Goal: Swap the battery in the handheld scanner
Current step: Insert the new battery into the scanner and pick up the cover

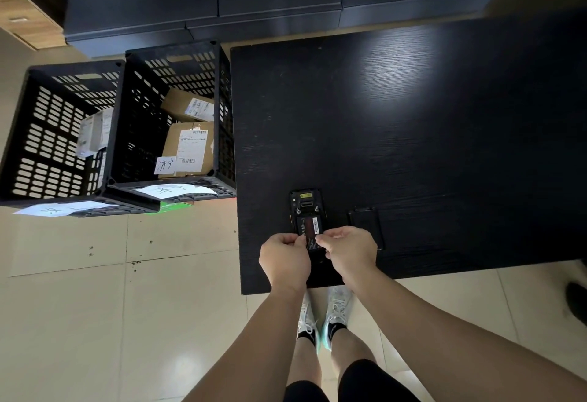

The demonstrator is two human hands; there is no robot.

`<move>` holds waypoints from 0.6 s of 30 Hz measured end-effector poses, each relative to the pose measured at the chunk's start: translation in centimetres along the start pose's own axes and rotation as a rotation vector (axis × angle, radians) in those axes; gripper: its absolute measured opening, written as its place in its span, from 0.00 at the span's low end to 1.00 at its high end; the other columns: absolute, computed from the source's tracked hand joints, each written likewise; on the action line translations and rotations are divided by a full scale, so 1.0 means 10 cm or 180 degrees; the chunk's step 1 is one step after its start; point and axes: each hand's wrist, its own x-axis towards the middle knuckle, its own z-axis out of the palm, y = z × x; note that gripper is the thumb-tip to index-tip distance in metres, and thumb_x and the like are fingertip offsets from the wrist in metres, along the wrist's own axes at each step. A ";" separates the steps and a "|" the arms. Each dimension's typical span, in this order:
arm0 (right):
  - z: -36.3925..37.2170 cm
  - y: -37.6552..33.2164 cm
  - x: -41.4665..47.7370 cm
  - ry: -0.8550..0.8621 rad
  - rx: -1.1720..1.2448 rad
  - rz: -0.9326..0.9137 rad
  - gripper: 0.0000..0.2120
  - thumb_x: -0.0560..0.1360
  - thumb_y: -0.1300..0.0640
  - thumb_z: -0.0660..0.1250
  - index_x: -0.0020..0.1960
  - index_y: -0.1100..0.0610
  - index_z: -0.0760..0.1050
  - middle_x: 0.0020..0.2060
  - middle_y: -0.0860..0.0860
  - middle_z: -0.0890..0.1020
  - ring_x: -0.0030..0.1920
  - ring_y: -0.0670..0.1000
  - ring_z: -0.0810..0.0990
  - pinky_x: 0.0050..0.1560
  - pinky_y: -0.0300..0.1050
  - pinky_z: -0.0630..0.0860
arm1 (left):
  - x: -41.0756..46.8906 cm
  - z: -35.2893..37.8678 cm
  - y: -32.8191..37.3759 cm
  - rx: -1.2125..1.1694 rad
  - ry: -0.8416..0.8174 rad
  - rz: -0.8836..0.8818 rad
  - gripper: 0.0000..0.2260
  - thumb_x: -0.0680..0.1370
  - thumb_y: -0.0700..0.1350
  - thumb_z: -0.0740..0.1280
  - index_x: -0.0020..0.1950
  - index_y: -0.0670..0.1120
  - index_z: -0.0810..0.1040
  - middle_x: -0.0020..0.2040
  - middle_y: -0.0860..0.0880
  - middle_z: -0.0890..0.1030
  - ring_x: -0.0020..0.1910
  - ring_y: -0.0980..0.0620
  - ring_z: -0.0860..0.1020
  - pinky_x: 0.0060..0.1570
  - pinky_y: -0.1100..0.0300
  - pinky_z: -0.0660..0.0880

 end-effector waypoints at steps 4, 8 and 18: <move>0.00 0.01 0.01 -0.0006 -0.0017 -0.0057 0.06 0.69 0.55 0.79 0.38 0.50 0.83 0.37 0.49 0.86 0.40 0.51 0.86 0.46 0.50 0.84 | -0.01 0.01 -0.03 -0.0037 0.0093 0.0073 0.02 0.74 0.45 0.73 0.42 0.48 0.84 0.36 0.50 0.85 0.38 0.51 0.84 0.46 0.49 0.83; -0.01 0.03 0.02 -0.0036 -0.0055 -0.0103 0.06 0.69 0.54 0.79 0.37 0.50 0.82 0.36 0.49 0.86 0.39 0.51 0.86 0.47 0.52 0.84 | -0.06 0.01 -0.04 -0.0059 0.0177 0.0134 0.04 0.74 0.46 0.73 0.40 0.52 0.82 0.36 0.52 0.84 0.38 0.52 0.83 0.46 0.50 0.82; -0.19 0.03 -0.02 -0.0247 -0.0695 -0.0521 0.17 0.69 0.52 0.78 0.55 0.57 0.82 0.49 0.50 0.86 0.46 0.46 0.81 0.48 0.37 0.75 | 0.01 -0.14 -0.02 0.0304 -0.0189 0.0241 0.17 0.70 0.46 0.77 0.57 0.45 0.82 0.46 0.50 0.83 0.46 0.51 0.82 0.53 0.53 0.80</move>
